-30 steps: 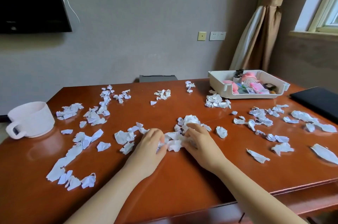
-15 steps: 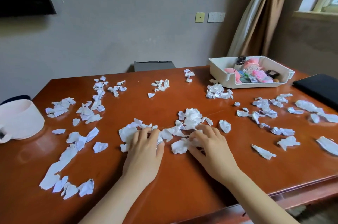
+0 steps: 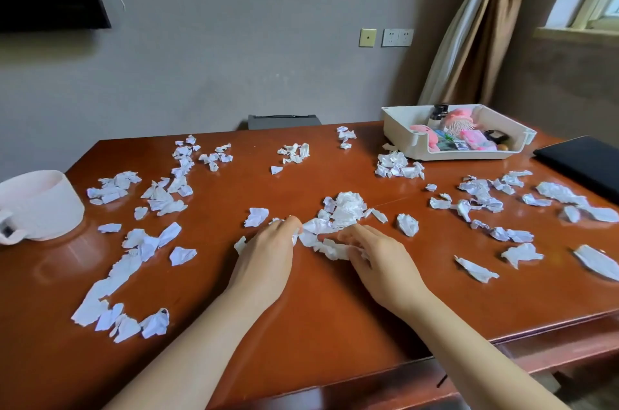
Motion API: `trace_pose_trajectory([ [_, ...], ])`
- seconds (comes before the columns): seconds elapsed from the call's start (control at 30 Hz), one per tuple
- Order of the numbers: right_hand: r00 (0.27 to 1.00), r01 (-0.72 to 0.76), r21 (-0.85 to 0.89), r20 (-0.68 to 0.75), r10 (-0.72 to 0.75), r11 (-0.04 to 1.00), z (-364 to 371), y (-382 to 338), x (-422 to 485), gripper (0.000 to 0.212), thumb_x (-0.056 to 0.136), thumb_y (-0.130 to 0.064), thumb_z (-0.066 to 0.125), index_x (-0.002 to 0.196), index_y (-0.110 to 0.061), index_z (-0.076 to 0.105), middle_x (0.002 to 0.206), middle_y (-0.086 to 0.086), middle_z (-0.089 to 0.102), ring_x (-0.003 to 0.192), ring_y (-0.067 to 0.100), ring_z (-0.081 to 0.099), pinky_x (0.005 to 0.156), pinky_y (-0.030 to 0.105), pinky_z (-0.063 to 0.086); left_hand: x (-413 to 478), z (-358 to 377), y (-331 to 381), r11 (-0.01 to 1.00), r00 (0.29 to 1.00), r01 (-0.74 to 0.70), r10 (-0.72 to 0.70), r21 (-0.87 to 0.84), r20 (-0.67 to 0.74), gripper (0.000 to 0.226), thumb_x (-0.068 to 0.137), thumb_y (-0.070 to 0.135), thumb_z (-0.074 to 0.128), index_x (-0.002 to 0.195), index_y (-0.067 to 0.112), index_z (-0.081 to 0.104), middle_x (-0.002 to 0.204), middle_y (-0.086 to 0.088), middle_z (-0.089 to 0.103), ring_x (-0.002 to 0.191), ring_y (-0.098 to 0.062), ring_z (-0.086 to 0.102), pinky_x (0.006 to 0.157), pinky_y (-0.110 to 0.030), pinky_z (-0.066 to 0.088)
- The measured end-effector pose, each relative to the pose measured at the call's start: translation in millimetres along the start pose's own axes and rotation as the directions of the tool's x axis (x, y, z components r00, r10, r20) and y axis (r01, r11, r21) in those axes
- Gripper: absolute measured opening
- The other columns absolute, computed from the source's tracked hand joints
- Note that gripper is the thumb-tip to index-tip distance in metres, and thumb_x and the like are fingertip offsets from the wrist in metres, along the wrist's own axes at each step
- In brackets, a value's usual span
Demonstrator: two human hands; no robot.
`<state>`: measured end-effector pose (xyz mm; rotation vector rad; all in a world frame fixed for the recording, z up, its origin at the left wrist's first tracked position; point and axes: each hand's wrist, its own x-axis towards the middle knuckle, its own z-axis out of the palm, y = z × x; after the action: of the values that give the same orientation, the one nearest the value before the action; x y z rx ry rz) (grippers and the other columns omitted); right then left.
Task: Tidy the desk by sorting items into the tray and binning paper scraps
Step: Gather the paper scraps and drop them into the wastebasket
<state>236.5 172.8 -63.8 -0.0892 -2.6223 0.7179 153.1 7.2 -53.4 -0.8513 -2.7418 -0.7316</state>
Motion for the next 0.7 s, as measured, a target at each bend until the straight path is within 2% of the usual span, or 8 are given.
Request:
trace_pose_trajectory([
  [0.13,1.0,0.013,-0.021,-0.006,-0.013,1.0,0,3,6,0.012,0.092,-0.016,0.052,0.085,-0.014,0.063,0.081,-0.003,0.064,0.073,0.017,0.057,0.064,0.035,0.049,6,6,-2,0.999,0.994,-0.03,0.033,0.027,-0.107,0.02,0.099,0.02,0.04,0.097,0.01,0.057,0.086,-0.004,0.064,0.072,-0.019,0.062,0.059,-0.028,0.049],
  [0.23,1.0,-0.021,0.003,-0.016,0.021,1.0,-2,4,11,0.027,0.093,-0.028,0.055,0.071,-0.013,0.057,0.066,-0.002,0.055,0.059,0.015,0.049,0.057,0.032,0.042,7,7,-3,0.997,0.986,-0.061,0.053,-0.045,-0.161,0.023,0.095,0.027,0.05,0.086,0.008,0.06,0.068,-0.001,0.057,0.053,-0.014,0.052,0.045,-0.013,0.034],
  [0.3,0.998,-0.046,0.04,-0.029,0.047,0.998,-2,5,14,0.037,0.09,-0.035,0.057,0.058,-0.019,0.047,0.056,-0.005,0.046,0.05,0.011,0.04,0.052,0.028,0.034,8,5,-2,0.996,0.981,-0.062,0.049,-0.064,-0.188,0.024,0.094,0.027,0.051,0.083,0.007,0.061,0.069,0.002,0.053,0.054,-0.013,0.05,0.044,-0.009,0.03],
  [0.37,0.996,-0.074,0.067,-0.04,0.077,0.995,-2,5,17,0.046,0.088,-0.036,0.061,0.052,-0.024,0.035,0.051,-0.007,0.038,0.047,0.011,0.033,0.05,0.025,0.028,9,7,-4,0.996,0.983,-0.06,0.047,-0.067,-0.179,0.024,0.095,0.027,0.049,0.09,0.008,0.061,0.084,0.002,0.053,0.071,-0.012,0.053,0.054,-0.009,0.035],
  [0.43,0.996,-0.082,0.069,-0.041,0.085,0.994,-1,6,19,0.051,0.085,-0.032,0.065,0.052,-0.022,0.028,0.053,-0.007,0.034,0.049,0.01,0.03,0.049,0.025,0.026,7,8,-6,0.998,0.989,-0.057,0.058,0.012,-0.139,0.022,0.095,0.03,0.048,0.1,0.013,0.061,0.103,0.003,0.052,0.092,-0.011,0.05,0.077,-0.017,0.039],
  [0.53,0.995,-0.089,0.039,-0.031,0.09,0.995,-1,7,19,0.053,0.085,-0.022,0.066,0.053,-0.019,0.024,0.055,-0.009,0.033,0.047,0.008,0.035,0.048,0.019,0.024,-6,6,-8,0.984,0.983,-0.048,0.077,0.17,-0.166,0.024,0.091,0.039,0.051,0.108,0.023,0.059,0.126,0.003,0.05,0.12,-0.016,0.043,0.107,-0.037,0.027],
  [0.6,0.994,-0.105,0.074,-0.03,0.107,0.992,-2,9,19,0.05,0.087,-0.015,0.062,0.054,-0.019,0.025,0.048,-0.01,0.034,0.043,0.004,0.048,0.045,0.016,0.032,-11,10,-13,0.98,0.993,0.024,0.0,0.197,-0.12,0.026,0.091,0.044,0.049,0.111,0.028,0.055,0.138,0.003,0.041,0.133,-0.018,0.033,0.111,-0.043,0.022],
  [0.7,0.988,-0.143,0.131,-0.035,0.149,0.981,-3,12,20,0.041,0.09,-0.018,0.058,0.058,-0.021,0.031,0.049,-0.008,0.042,0.044,0.002,0.055,0.046,0.015,0.034,-22,0,-14,0.972,0.994,0.104,-0.098,0.212,-0.038,0.029,0.095,0.044,0.04,0.118,0.027,0.046,0.142,0.006,0.034,0.131,-0.016,0.031,0.108,-0.037,0.027],
])
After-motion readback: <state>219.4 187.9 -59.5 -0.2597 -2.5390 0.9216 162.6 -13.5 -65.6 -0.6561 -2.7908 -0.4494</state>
